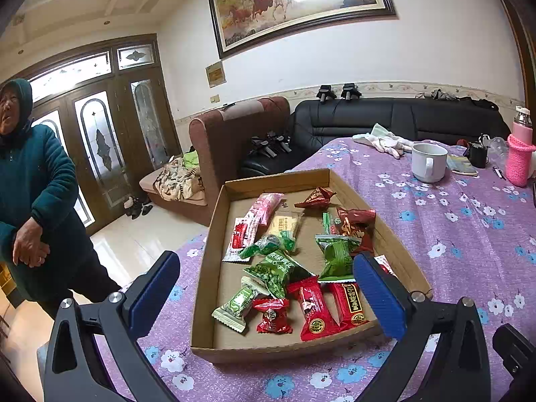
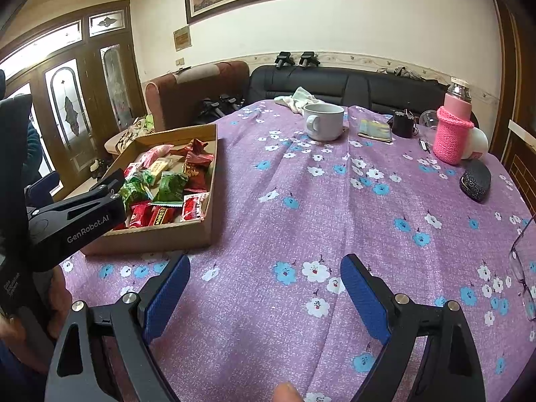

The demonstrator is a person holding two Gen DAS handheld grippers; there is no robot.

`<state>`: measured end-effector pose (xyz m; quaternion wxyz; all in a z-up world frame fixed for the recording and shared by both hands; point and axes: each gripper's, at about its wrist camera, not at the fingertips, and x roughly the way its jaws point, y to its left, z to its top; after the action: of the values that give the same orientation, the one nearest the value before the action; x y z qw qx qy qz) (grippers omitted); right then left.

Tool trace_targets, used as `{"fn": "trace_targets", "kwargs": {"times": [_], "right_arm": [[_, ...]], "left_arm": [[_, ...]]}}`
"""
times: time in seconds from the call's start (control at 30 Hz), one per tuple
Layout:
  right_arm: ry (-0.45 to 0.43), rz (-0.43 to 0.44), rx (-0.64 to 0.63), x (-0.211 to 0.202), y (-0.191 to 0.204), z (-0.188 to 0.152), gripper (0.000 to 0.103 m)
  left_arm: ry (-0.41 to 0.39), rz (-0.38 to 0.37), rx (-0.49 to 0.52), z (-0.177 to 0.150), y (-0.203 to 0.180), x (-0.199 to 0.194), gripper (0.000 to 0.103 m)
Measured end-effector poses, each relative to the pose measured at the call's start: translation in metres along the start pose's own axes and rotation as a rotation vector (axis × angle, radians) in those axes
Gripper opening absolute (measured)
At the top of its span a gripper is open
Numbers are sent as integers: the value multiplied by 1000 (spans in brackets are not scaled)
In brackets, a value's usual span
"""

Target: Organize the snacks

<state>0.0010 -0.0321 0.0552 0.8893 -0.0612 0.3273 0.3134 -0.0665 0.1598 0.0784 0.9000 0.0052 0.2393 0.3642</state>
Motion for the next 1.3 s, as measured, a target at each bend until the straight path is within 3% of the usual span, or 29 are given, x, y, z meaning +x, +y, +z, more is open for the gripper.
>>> {"fn": "trace_targets", "kwargs": {"times": [1.3], "right_arm": [[-3,-3,-8,0,1,1,94]], "left_arm": [[-13,35,-3,2,4,-2,103]]}}
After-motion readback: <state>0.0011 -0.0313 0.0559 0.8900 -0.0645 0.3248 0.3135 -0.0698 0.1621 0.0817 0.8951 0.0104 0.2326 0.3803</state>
